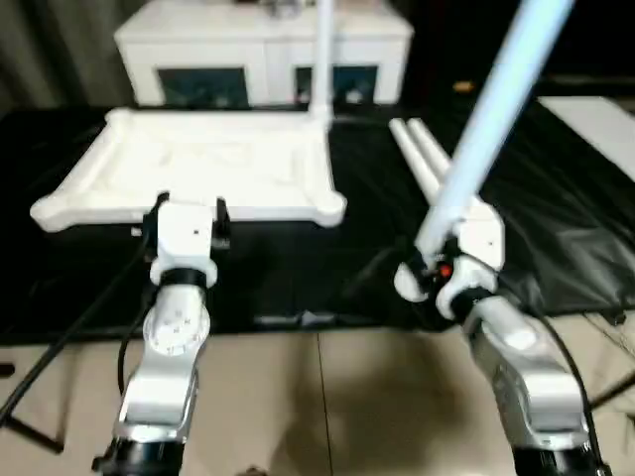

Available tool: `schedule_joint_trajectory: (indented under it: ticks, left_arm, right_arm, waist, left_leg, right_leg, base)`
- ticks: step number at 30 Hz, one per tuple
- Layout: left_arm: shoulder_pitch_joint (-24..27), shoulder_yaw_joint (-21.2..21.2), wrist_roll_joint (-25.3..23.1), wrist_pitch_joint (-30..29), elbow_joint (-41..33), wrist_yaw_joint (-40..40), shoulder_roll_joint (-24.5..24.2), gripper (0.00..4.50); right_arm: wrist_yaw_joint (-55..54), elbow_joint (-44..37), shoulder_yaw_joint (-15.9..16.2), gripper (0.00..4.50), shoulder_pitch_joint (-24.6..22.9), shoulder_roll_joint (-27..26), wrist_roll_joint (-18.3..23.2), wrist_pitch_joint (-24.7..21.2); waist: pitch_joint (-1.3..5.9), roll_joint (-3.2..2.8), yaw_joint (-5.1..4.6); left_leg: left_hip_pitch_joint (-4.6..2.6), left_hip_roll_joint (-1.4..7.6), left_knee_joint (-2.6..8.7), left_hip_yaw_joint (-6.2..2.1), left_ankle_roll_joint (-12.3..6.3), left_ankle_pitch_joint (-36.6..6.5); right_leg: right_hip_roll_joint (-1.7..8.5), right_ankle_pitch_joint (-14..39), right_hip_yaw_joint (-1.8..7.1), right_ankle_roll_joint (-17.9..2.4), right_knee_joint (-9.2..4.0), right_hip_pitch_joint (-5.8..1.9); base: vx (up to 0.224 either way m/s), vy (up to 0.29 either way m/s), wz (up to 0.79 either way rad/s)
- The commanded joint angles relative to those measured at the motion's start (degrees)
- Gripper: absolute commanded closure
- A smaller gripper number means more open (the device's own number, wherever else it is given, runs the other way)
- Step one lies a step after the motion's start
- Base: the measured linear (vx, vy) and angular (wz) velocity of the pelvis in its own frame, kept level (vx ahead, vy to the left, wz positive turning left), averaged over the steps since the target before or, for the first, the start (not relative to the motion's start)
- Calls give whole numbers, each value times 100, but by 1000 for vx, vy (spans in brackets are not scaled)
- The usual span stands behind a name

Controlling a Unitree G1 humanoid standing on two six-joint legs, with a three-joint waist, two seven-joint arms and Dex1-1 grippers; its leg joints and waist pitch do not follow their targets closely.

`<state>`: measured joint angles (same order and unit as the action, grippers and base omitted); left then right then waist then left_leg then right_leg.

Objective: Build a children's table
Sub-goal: Pick table leg, then move to table

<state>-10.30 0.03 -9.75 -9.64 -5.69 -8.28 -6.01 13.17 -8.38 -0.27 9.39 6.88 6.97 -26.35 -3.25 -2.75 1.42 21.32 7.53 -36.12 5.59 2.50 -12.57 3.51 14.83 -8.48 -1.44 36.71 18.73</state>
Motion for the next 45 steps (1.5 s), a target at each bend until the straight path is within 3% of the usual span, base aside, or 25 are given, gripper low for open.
schedule_joint_trajectory:
  ticks: [1, 3, 6, 8, 10, 12, 13, 15, 16, 17, 20, 21, 22, 24, 26, 28, 31, 34, 35, 36, 38, 40, 42, 43, 45]
  left_arm:
    - [-11, 36, 92, -73, -23, 82, 18, 68]
    - [23, 93, 153, -81, -17, 84, 18, 68]
    - [104, 182, 222, -127, -11, 84, 13, 68]
    - [202, 191, 217, -72, 16, 114, -25, 68]
    - [448, 197, 220, 43, 45, 206, -67, 68]
    - [501, 188, 220, 57, 41, 242, -80, 68]
    - [505, 187, 220, 58, 41, 246, -81, 68]
    - [561, 181, 221, 111, 27, 247, -92, 68]
    - [592, 180, 228, 128, -10, 241, -89, 68]
    - [610, 181, 233, 137, -36, 238, -86, 68]
    - [601, 198, 225, 162, -79, 225, -64, 68]
    - [578, 187, 216, 156, -112, 239, -68, 68]
    - [565, 183, 209, 156, -114, 250, -78, 68]
    - [559, 187, 214, 161, -109, 254, -81, 68]
    - [507, 181, 235, 170, -73, 282, -92, 68]
    - [456, 130, 204, 197, -14, 334, -120, 68]
    - [434, 124, 194, 195, 1, 352, -118, 68]
    - [438, 131, 194, 196, 3, 370, -122, 68]
    - [437, 118, 192, 183, -2, 389, -144, 68]
    - [437, 118, 192, 183, -2, 389, -144, 68]
    - [431, 122, 208, 190, -2, 402, -162, 68]
    - [421, 134, 218, 198, 8, 424, -172, 68]
    - [413, 136, 218, 211, 25, 445, -183, 68]
    - [406, 138, 219, 223, 35, 459, -191, 68]
    - [396, 142, 223, 221, 41, 462, -191, 68]
  right_arm:
    - [0, 35, -50, 264, 170, 2, -4, 73]
    - [11, 73, -62, 264, 188, -1, -4, 97]
    - [68, 116, -27, 264, 219, 27, -17, 134]
    - [56, 159, -9, 264, 243, 30, -16, 152]
    - [54, 250, 4, 264, 321, 51, 4, 182]
    - [60, 272, 12, 264, 333, 59, 1, 203]
    - [61, 274, 12, 264, 334, 59, 1, 205]
    - [68, 310, 7, 264, 354, 55, 6, 223]
    - [86, 343, 1, 264, 378, 55, 9, 245]
    - [103, 375, -1, 264, 402, 57, 11, 266]
    - [150, 462, 25, 264, 466, 73, 39, 322]
    - [168, 476, 55, 264, 497, 90, 16, 335]
    - [164, 477, 66, 264, 506, 85, 1, 340]
    - [160, 475, 66, 264, 506, 73, -2, 340]
    - [102, 533, 83, 264, 531, 74, -91, 384]
    - [29, 626, 48, 264, 548, 69, -109, 403]
    - [46, 639, 109, 264, 527, 129, -119, 376]
    - [30, 638, 100, 264, 503, 97, -100, 398]
    - [-21, 614, 15, 264, 496, 21, -42, 373]
    - [-21, 614, 15, 264, 496, 21, -42, 373]
    - [-14, 584, -77, 264, 485, -64, 59, 337]
    - [-35, 584, -57, 264, 478, -55, 44, 346]
    - [-59, 593, -36, 264, 470, -41, 51, 358]
    - [-75, 596, -21, 264, 463, -33, 51, 369]
    - [-80, 595, -19, 264, 458, -36, 48, 371]
  waist:
    - [162, 97, -37]
    - [116, -26, -130]
    - [120, -103, -237]
    - [62, 188, -187]
    - [263, 299, 159]
    - [268, 310, 207]
    - [296, 281, 210]
    - [427, -88, 27]
    - [521, -136, -197]
    - [542, -77, -208]
    - [443, 163, -148]
    - [348, 347, -87]
    - [380, 647, 120]
    - [401, 607, 299]
    - [303, 506, 322]
    - [340, 165, 285]
    - [521, -54, -151]
    - [483, 28, -206]
    - [440, 155, -220]
    - [430, 479, -88]
    - [435, 429, 114]
    - [348, 334, 232]
    - [377, 1, 115]
    - [473, -269, -144]
    - [579, -154, -180]
  left_leg:
    - [-175, 398, 364, -164, 195, -2984]
    - [-343, 487, 465, -232, 272, -3963]
    - [-368, 770, 1252, -484, 131, -5636]
    - [-489, 394, 715, -186, 188, -4796]
    - [206, 232, -419, -29, -492, -747]
    - [403, 199, -196, -15, -618, -149]
    - [341, 205, -43, 28, -654, 43]
    - [-433, 667, 575, -336, -1122, 138]
    - [-997, 1058, 650, -816, -1881, -451]
    - [-1059, 1116, 586, -903, -2210, -354]
    - [-867, 921, 609, -619, -2796, 30]
    - [-605, 529, 583, -231, -2367, -583]
    - [-106, -235, -30, 235, -1660, -1259]
    - [209, -96, -535, 15, -1162, -859]
    - [352, 58, -474, -86, -519, -163]
    - [-23, 278, 313, 23, -496, 193]
    - [-1019, 976, 697, -883, -1391, -1447]
    - [-888, 455, 577, -1338, -3545, -129]
    - [-688, 102, 574, -1357, -3451, 376]
    - [-49, -493, 314, -888, -2344, -147]
    - [304, -299, -590, -352, -1074, -694]
    - [444, -10, -336, -269, -622, -37]
    - [-164, 260, 433, -267, -627, 353]
    - [-884, 703, 620, -853, -1344, -451]
    - [-1056, 820, 469, -1072, -2049, -82]
  right_leg:
    - [810, 4655, 410, 121, -1042, -129]
    - [573, 4399, 135, 176, -1016, -132]
    - [144, 1138, 294, -25, 190, -342]
    - [567, 3137, 633, -275, -696, -104]
    - [1317, 5049, 1235, -289, -1170, -751]
    - [853, 3625, 955, -606, -1002, -824]
    - [662, 3143, 808, -707, -957, -793]
    - [22, 1249, 284, -508, -394, -363]
    - [-17, 1010, 293, -293, 272, 265]
    - [13, 920, 355, -111, 426, 406]
    - [175, 94, 562, 477, 543, 700]
    - [280, -389, 733, 152, -22, 474]
    - [651, 368, 1332, -180, -641, -212]
    - [1132, 1397, 1705, -785, -790, -622]
    - [908, 1435, 1433, -1525, -822, -656]
    - [407, 1787, 778, -1317, -868, -567]
    - [-35, 802, 454, -283, 325, 330]
    - [-44, 628, 511, 461, 556, 607]
    - [66, 421, 716, 531, 221, 489]
    - [400, -24, 1096, 779, -473, -277]
    - [1083, 1565, 1709, 182, -857, -785]
    - [760, 929, 1381, -1285, -841, -923]
    - [63, 736, 672, -1092, -625, -582]
    - [-194, 987, 434, -611, 209, 186]
    - [-84, 930, 467, 4, 553, 470]
  base:
    - [0, 0, 0]
    - [0, 0, 0]
    - [0, 0, 0]
    - [39, -33, -3]
    - [111, -52, -8]
    - [154, -21, -7]
    - [123, 5, 5]
    - [159, 54, 8]
    - [175, 54, 0]
    - [164, 16, -4]
    - [144, -6, -6]
    - [122, -32, -5]
    - [120, -87, 8]
    - [140, -83, 10]
    - [142, -23, 2]
    - [138, 18, 4]
    - [173, 101, 1]
    - [149, 30, 20]
    - [86, -46, 44]
    - [86, -46, 44]
    - [121, -23, 42]
    - [153, 11, 17]
    - [206, 85, 11]
    - [175, 99, 8]
    - [133, 64, 2]
